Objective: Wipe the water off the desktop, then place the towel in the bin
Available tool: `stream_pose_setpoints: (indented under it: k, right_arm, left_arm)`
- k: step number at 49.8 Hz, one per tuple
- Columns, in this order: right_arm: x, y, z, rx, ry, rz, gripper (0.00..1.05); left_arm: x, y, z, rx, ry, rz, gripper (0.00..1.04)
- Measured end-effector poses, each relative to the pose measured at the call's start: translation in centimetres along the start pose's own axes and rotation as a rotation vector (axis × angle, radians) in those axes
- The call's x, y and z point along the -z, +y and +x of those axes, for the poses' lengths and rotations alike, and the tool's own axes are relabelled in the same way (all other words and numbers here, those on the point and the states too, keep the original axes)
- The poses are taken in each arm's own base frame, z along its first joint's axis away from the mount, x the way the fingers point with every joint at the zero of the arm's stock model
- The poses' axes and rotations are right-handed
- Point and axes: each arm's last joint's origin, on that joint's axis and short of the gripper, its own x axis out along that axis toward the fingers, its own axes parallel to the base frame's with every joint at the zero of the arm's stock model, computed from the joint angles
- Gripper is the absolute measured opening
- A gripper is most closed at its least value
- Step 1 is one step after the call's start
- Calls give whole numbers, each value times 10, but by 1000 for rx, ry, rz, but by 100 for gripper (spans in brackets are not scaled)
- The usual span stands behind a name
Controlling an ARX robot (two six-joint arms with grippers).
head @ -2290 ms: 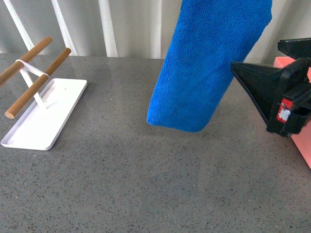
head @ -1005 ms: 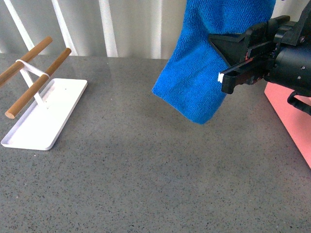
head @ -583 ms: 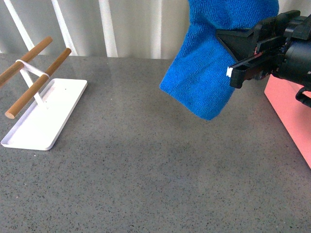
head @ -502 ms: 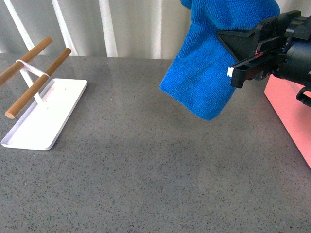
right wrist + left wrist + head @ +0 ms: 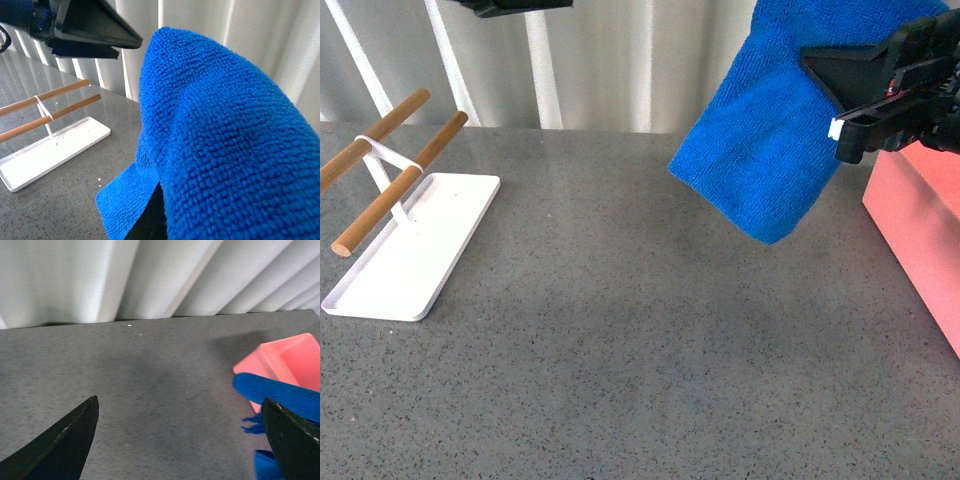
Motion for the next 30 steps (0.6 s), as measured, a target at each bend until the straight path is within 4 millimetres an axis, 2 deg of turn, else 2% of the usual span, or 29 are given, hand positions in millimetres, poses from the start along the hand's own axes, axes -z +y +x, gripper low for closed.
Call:
stream_pose_setpoints:
  k: [8,12,17,20,30]
  right_arm:
    - [4,-4,-6,18,14,0,4]
    - [6,-5,-7,18,20,-3,4]
    - [8,-7,-12,21,28,-5,4]
    - [10,-10,-14,31,32,-3,4]
    - [13,-15,-19,55,32,-6,4]
  left_arm:
    - [12,47,-12,-41,30,8,98]
    - [19,59,-22,-35,47,3,98]
    - [29,67,-43,4,61,6,98]
    - [31,70,-60,-1,56,16,98]
    - [40,86,-143,-12,-27,29,98]
